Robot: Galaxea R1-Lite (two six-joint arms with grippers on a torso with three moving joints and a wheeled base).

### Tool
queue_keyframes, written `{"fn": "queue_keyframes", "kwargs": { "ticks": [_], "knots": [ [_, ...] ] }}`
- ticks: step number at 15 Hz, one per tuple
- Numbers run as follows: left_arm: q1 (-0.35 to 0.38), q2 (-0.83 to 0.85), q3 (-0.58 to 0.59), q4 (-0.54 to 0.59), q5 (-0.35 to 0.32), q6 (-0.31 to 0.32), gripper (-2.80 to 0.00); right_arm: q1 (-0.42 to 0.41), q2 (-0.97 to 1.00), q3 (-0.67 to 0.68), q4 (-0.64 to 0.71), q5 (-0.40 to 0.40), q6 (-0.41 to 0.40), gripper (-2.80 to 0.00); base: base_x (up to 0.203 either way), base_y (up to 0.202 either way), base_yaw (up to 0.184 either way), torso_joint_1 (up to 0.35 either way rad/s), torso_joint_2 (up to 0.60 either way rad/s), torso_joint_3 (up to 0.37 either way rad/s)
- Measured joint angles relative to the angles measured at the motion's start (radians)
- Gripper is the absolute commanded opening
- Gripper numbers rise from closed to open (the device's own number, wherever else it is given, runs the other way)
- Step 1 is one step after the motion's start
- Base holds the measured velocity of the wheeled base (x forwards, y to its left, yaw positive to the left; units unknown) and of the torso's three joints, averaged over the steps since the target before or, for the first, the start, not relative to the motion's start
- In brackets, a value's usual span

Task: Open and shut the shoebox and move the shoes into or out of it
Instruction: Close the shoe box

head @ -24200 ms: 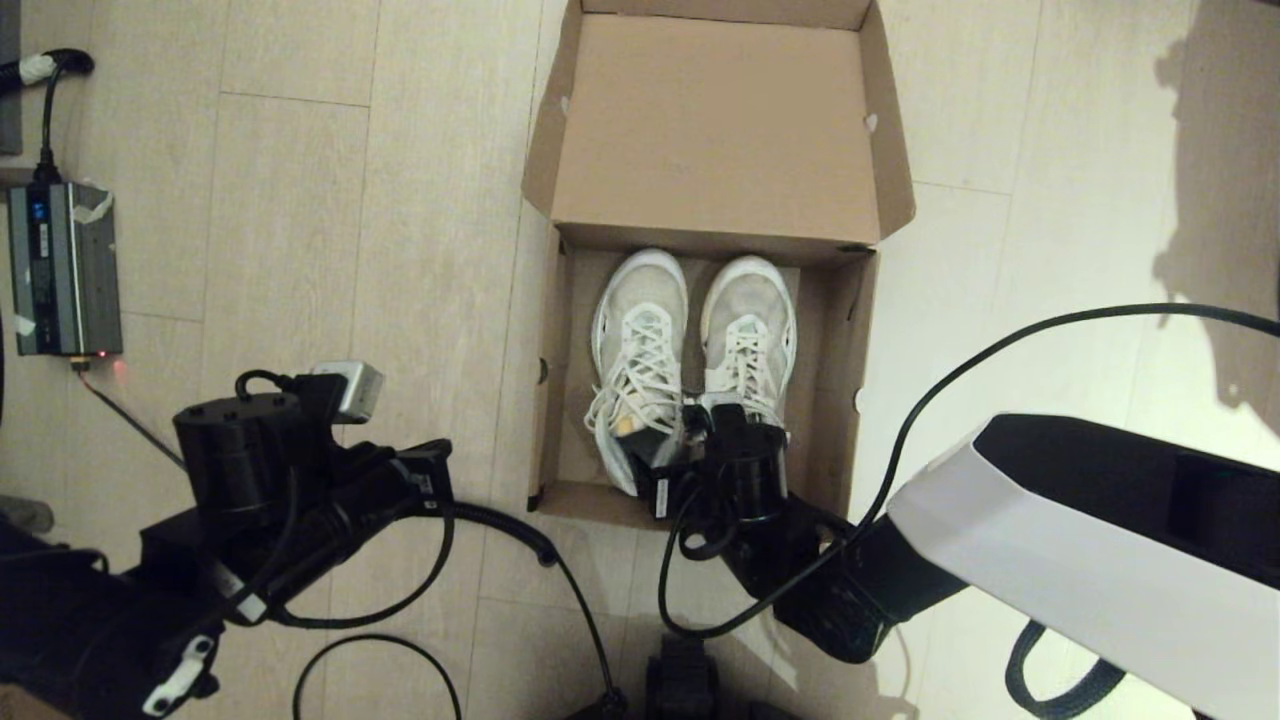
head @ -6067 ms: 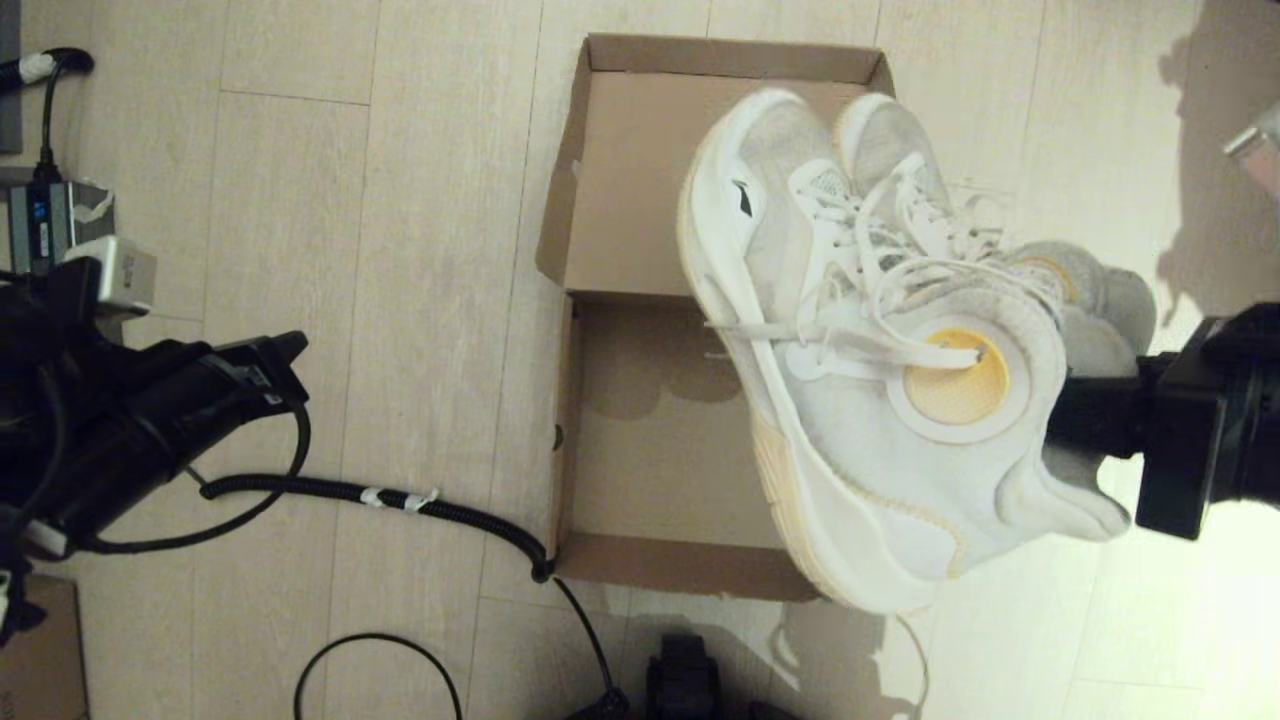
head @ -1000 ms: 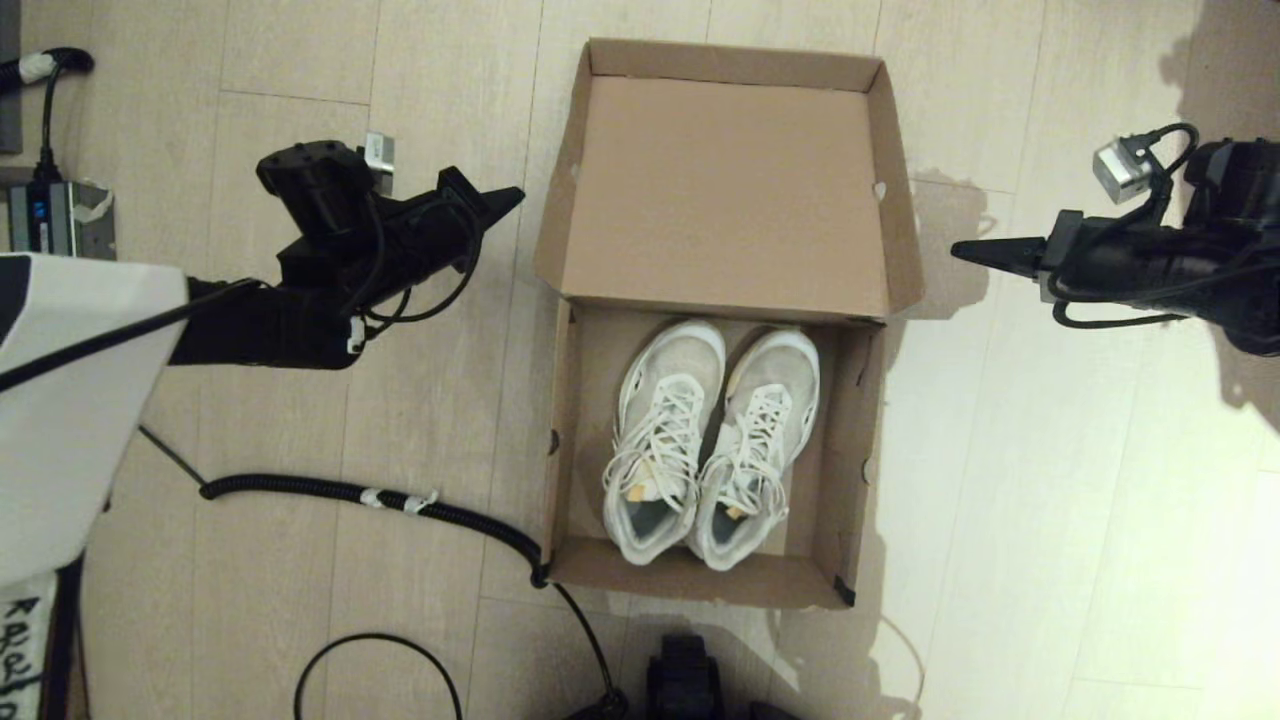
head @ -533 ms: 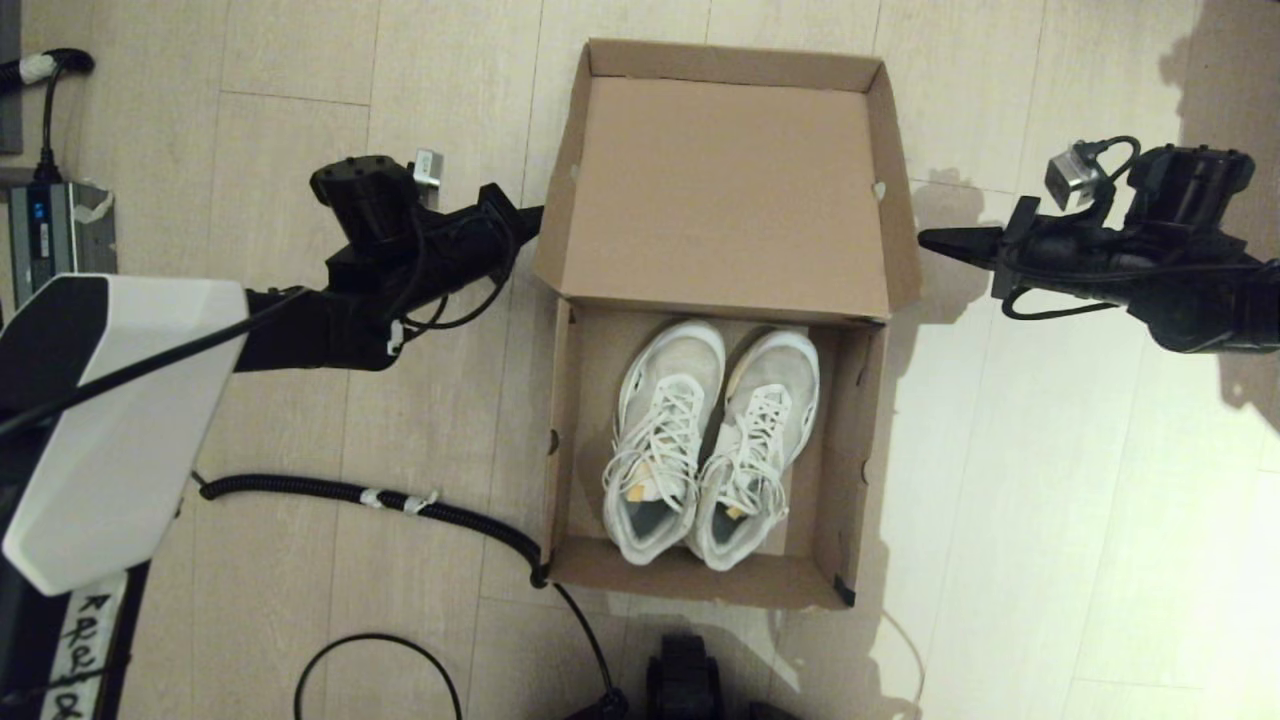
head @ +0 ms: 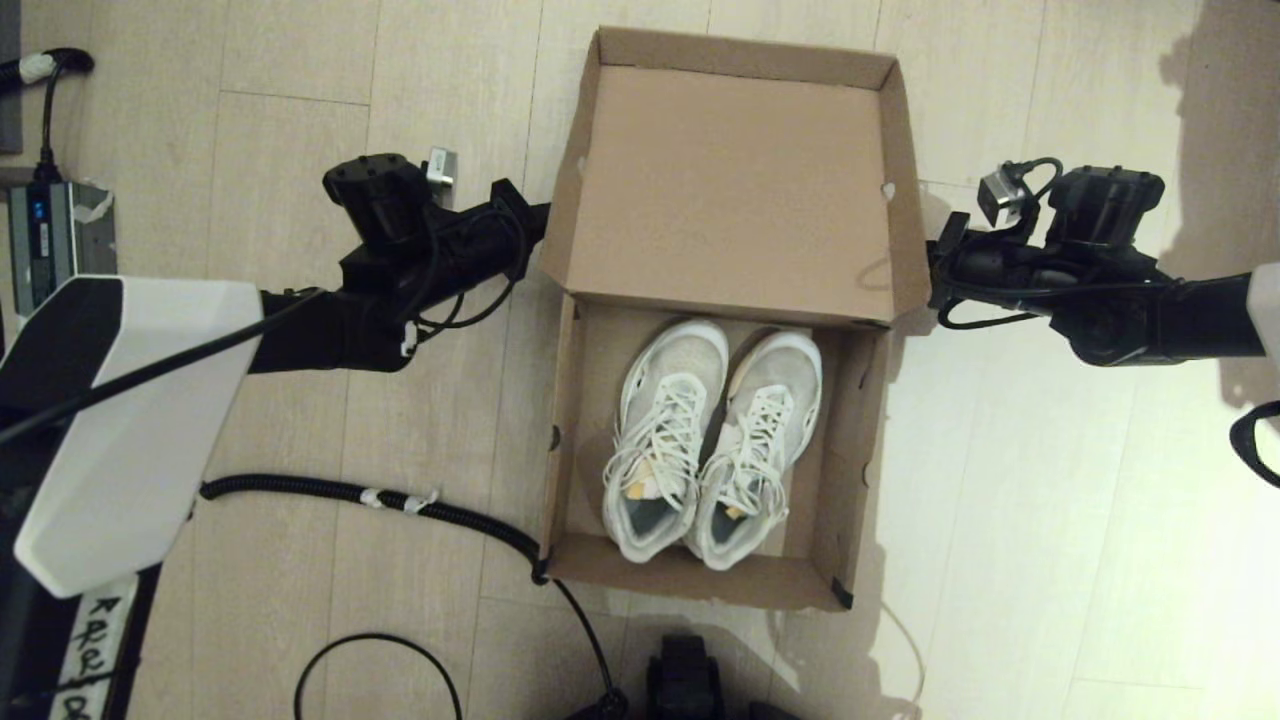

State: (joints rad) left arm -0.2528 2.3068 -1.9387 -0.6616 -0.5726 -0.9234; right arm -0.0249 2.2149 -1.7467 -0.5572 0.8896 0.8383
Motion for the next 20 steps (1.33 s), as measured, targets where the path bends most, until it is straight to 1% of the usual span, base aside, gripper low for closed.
{"fn": "queue_keyframes", "kwargs": {
  "ticks": [3,4,6,9,10,11,13,16,20],
  "knots": [
    [-0.006,-0.001,0.0,-0.012,-0.002,-0.032,-2.8,0.008,0.016,-0.021,0.003,-0.025,0.013,-2.8,0.0,0.0,0.0,0.0,0.0,0.0],
    [-0.007,-0.005,0.001,-0.013,-0.002,-0.039,-2.8,0.008,0.017,-0.027,0.001,-0.025,0.034,-2.8,0.0,0.0,0.0,0.0,0.0,0.0],
    [-0.008,-0.018,0.001,-0.015,-0.002,-0.056,-2.8,0.009,0.02,-0.056,-0.009,-0.024,0.107,-2.8,0.0,0.0,0.0,0.0,0.0,0.0],
    [-0.013,-0.04,0.001,-0.017,-0.003,-0.096,-2.8,0.009,0.02,-0.114,-0.06,-0.01,0.275,-2.8,0.0,0.0,0.0,0.0,0.0,0.0],
    [-0.016,-0.045,0.001,-0.029,-0.003,-0.107,-2.8,0.01,0.017,-0.133,-0.08,0.001,0.33,-2.8,0.0,0.0,0.0,0.0,0.0,0.0],
    [-0.016,-0.048,0.002,-0.054,-0.004,-0.121,-2.8,0.01,0.012,-0.145,-0.086,0.014,0.366,-2.8,0.0,0.0,0.0,0.0,0.0,0.0],
    [-0.016,-0.055,0.002,-0.092,-0.008,-0.154,-2.8,0.009,-0.002,-0.158,-0.089,0.044,0.402,-2.8,0.0,0.0,0.0,0.0,0.0,0.0],
    [-0.016,-0.072,0.001,-0.097,-0.024,-0.161,-2.8,0.003,-0.033,-0.163,-0.093,0.118,0.462,-2.8,0.0,0.0,0.0,0.0,0.0,0.0],
    [-0.032,-0.1,0.002,-0.102,-0.025,-0.163,-2.8,-0.007,-0.074,-0.165,-0.094,0.21,0.553,-2.8,0.0,0.0,0.0,0.0,0.0,0.0]
  ]
}}
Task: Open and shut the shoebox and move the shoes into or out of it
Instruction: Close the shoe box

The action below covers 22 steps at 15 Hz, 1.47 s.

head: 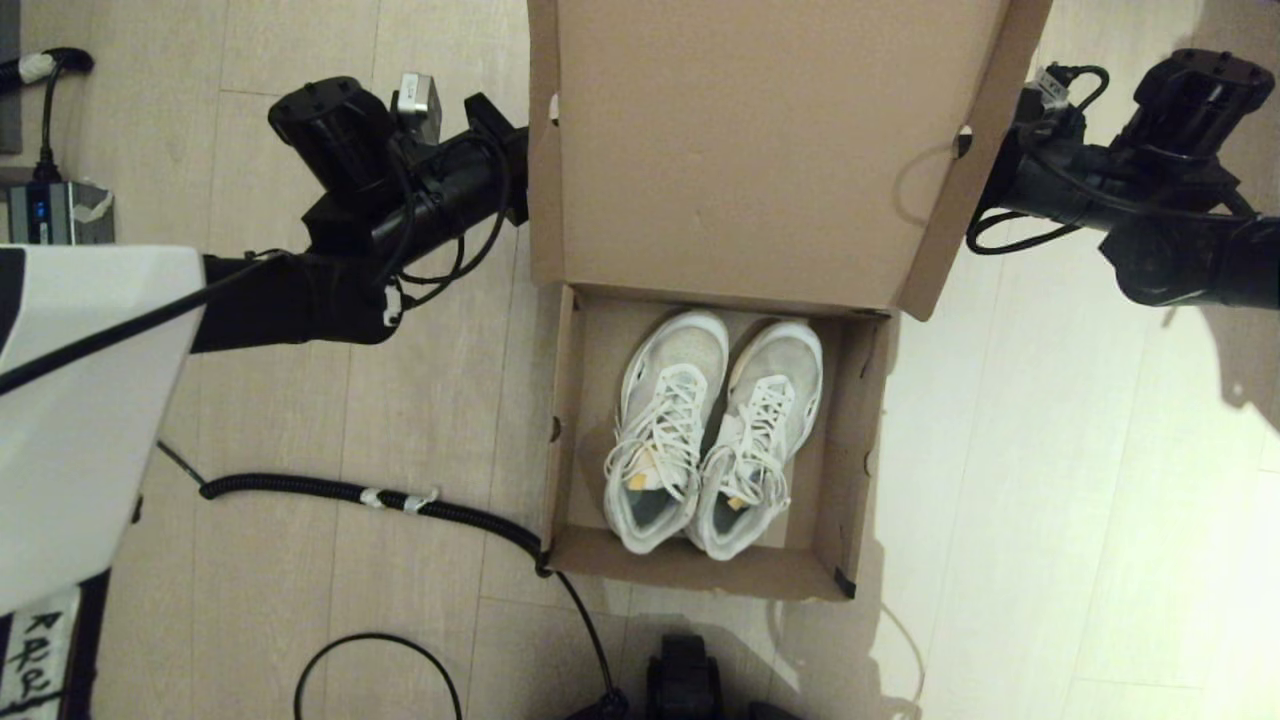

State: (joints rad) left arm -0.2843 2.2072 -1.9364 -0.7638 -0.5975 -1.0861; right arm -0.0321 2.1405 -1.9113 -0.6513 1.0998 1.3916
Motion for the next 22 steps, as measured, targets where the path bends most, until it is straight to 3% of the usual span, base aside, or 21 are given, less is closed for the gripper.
{"fn": "queue_keyframes", "kwargs": {
  "ticks": [4,8,12,22],
  "knots": [
    [-0.022,-0.045,0.001,0.0,0.0,-0.001,-2.8,-0.012,-0.033,0.013,-0.037,0.018,0.06,-2.8,0.0,0.0,0.0,0.0,0.0,0.0],
    [-0.049,-0.1,0.003,0.002,0.0,-0.002,-2.8,-0.031,-0.064,0.016,-0.127,0.067,0.217,-2.8,0.0,0.0,0.0,0.0,0.0,0.0],
    [-0.066,-0.154,0.015,0.001,0.005,-0.083,-2.8,-0.039,-0.123,0.091,-0.135,0.075,0.228,-2.8,0.0,0.0,0.0,0.0,0.0,0.0],
    [-0.102,-0.369,0.309,-0.071,0.001,-0.089,-2.8,-0.027,-0.358,0.423,-0.265,0.076,0.295,-2.8,0.0,0.0,0.0,0.0,0.0,0.0]
  ]
}}
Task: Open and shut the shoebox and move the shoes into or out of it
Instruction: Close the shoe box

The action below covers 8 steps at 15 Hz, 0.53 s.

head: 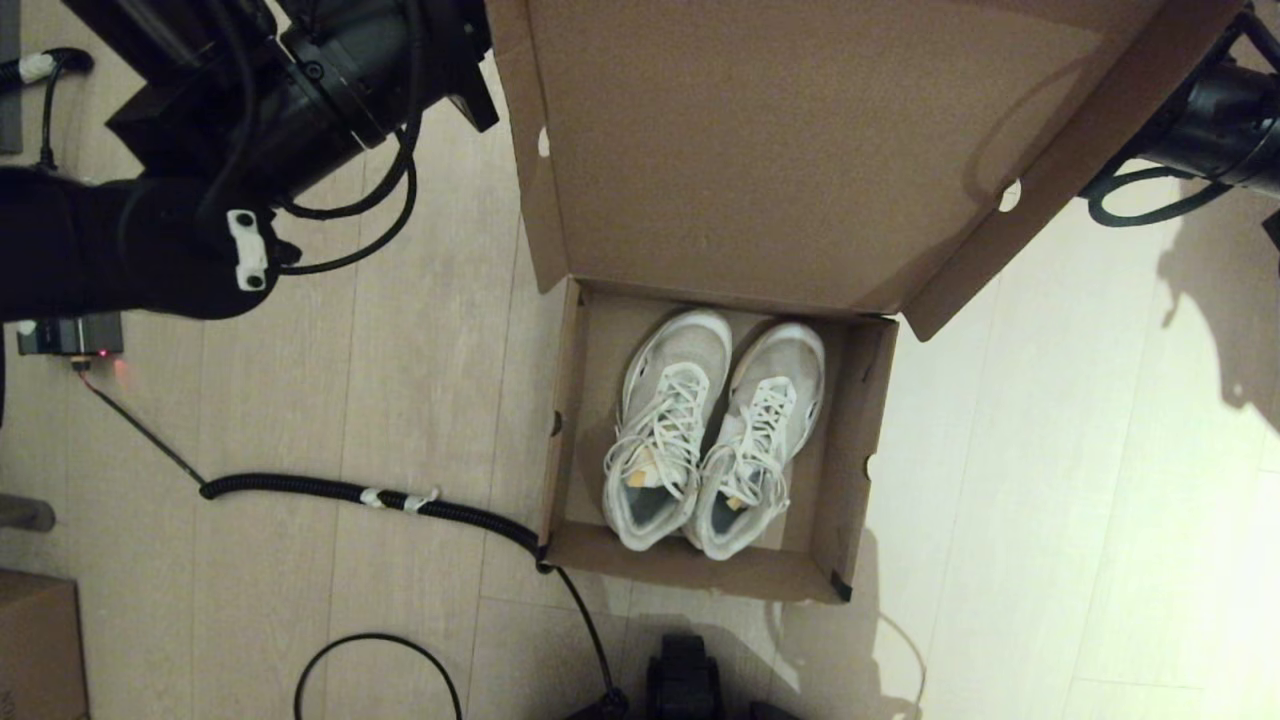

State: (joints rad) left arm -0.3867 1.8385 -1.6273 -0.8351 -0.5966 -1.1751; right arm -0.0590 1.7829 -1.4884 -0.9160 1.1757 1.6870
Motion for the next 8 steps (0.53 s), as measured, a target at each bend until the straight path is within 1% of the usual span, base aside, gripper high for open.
{"fn": "queue_keyframes", "kwargs": {
  "ticks": [3,8],
  "knots": [
    [-0.02,-0.077,0.109,-0.003,0.0,0.0,-2.8,0.02,-0.086,0.116,-0.011,0.0,0.01,-2.8,0.0,0.0,0.0,0.0,0.0,0.0],
    [-0.035,-0.208,0.314,-0.058,0.0,0.002,-2.8,0.068,-0.238,0.318,-0.027,0.001,0.011,-2.8,0.0,0.0,0.0,0.0,0.0,0.0]
  ]
}}
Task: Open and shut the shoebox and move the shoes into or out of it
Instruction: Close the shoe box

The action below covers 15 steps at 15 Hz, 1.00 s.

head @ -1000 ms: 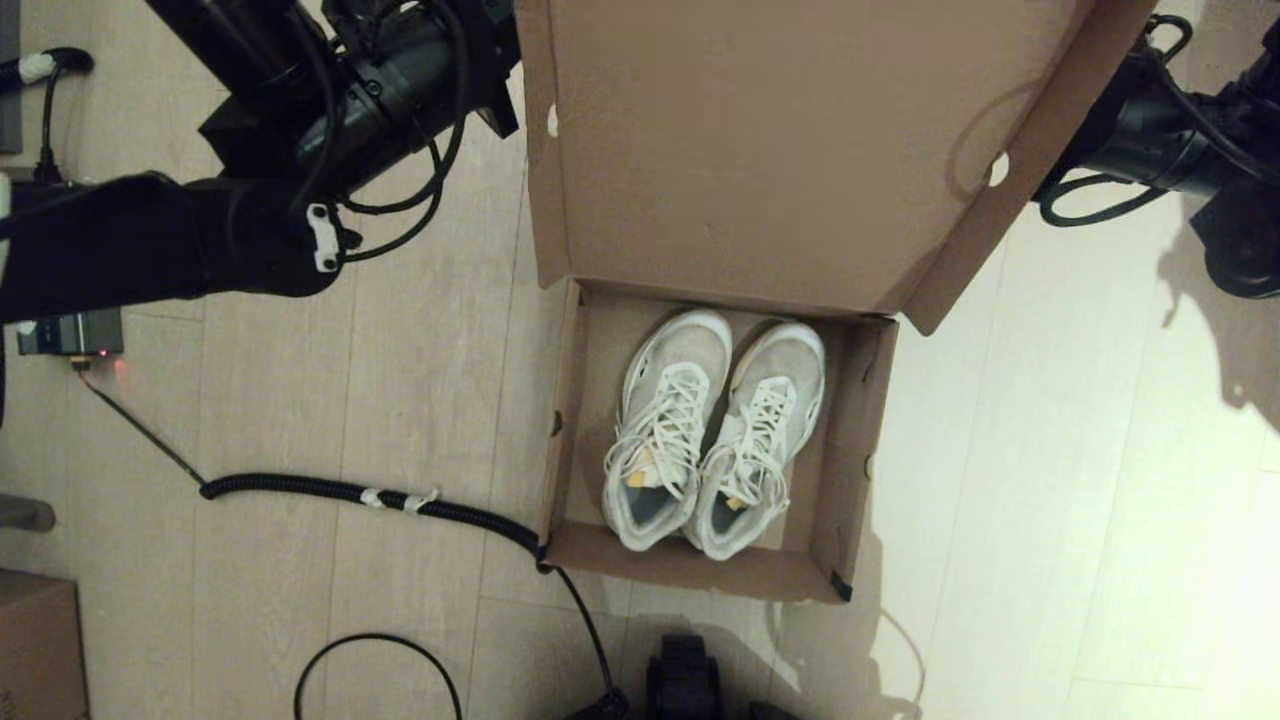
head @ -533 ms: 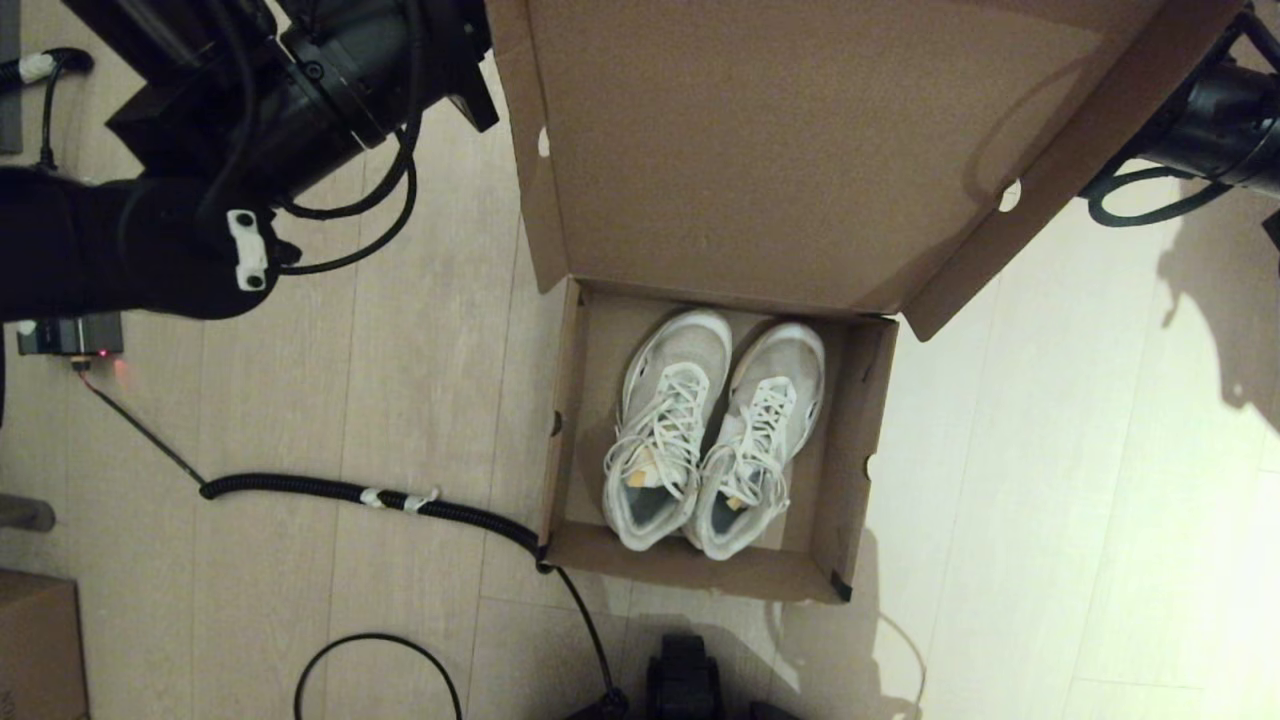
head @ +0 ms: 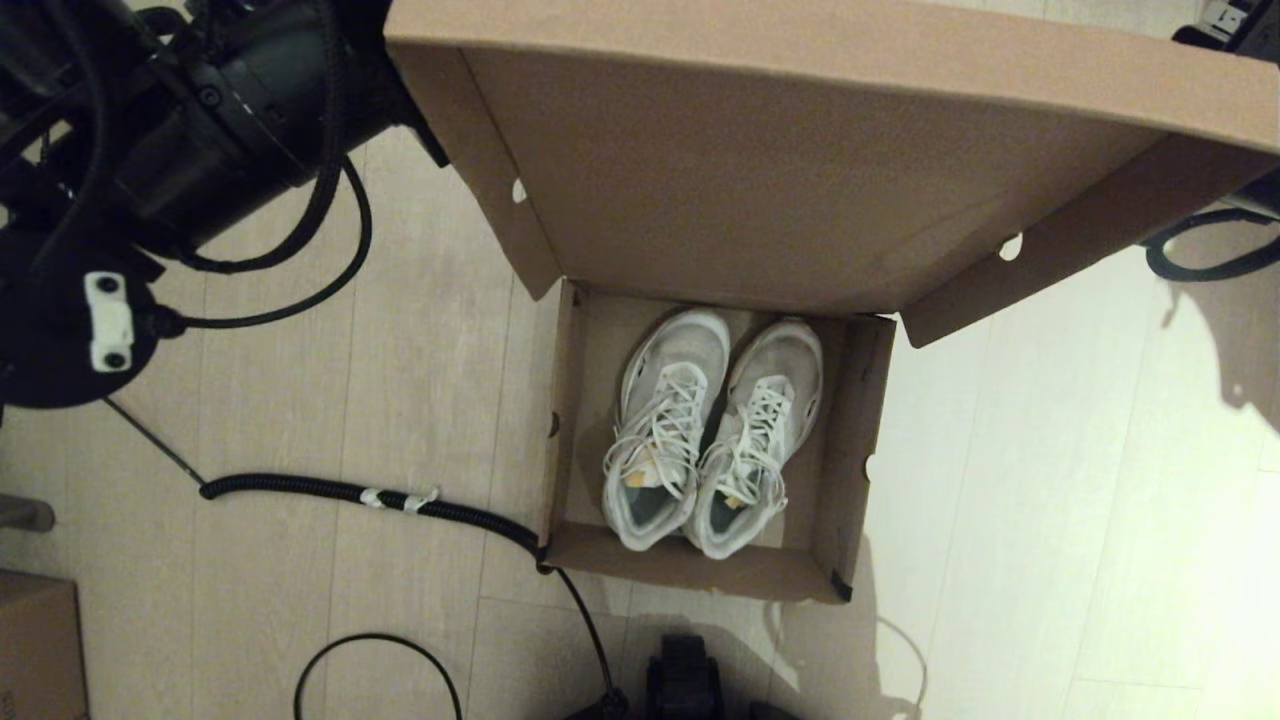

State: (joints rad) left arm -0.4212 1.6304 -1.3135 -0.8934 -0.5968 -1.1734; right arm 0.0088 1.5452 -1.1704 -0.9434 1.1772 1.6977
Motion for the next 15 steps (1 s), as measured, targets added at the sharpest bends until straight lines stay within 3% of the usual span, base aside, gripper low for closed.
{"fn": "queue_keyframes", "kwargs": {
  "ticks": [8,11,15],
  "knots": [
    [-0.059,-0.237,0.304,-0.005,-0.005,0.001,-2.8,0.009,-0.248,0.287,-0.001,0.029,0.001,-2.8,0.0,0.0,0.0,0.0,0.0,0.0],
    [-0.067,-0.327,0.435,-0.004,-0.045,0.004,-2.8,0.011,-0.318,0.374,0.0,0.032,0.001,-2.8,0.0,0.0,0.0,0.0,0.0,0.0],
    [-0.066,-0.406,0.502,-0.005,-0.055,0.007,-2.8,0.027,-0.371,0.466,0.001,0.042,-0.001,-2.8,0.0,0.0,0.0,0.0,0.0,0.0]
  ]
}}
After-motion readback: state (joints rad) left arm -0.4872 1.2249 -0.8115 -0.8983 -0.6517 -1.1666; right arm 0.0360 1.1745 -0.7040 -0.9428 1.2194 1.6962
